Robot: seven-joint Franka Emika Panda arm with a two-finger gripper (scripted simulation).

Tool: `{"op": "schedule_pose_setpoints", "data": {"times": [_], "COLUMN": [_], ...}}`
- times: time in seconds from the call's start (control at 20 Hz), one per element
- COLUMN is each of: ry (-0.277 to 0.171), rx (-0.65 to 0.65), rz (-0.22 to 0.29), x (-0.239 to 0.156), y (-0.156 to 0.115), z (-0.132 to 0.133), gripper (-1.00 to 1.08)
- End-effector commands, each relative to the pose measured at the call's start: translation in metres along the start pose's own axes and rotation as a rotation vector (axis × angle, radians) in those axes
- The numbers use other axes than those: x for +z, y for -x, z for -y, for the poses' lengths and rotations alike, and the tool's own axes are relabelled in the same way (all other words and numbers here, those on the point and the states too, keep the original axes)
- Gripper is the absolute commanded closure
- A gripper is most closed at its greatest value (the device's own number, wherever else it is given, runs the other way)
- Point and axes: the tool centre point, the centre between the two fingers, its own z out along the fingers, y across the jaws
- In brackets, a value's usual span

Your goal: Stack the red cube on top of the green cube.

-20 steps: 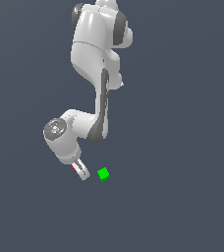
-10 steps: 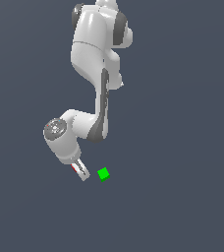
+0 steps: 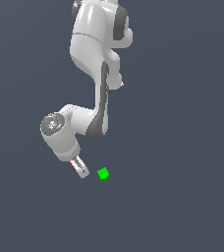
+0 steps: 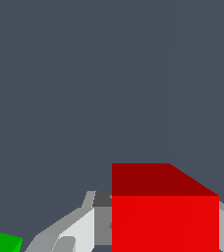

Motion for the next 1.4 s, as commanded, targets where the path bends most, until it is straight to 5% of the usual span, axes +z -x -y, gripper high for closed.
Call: {"op": "schedule_pose_setpoints", "data": {"times": [0.0, 0.45, 0.9, 1.35], "ry": [-0.002, -0.002, -0.002, -0.002], "rx": [0.000, 0.000, 0.000, 0.000], "rz": [-0.002, -0.002, -0.003, -0.003], "x": [-0.017, -0.071, -0.075, -0.049], "y": [0.000, 0.000, 0.001, 0.033], "z": [0.000, 0.000, 0.004, 0.057], "gripper": [1.08, 1.08, 1.08, 1.08]}}
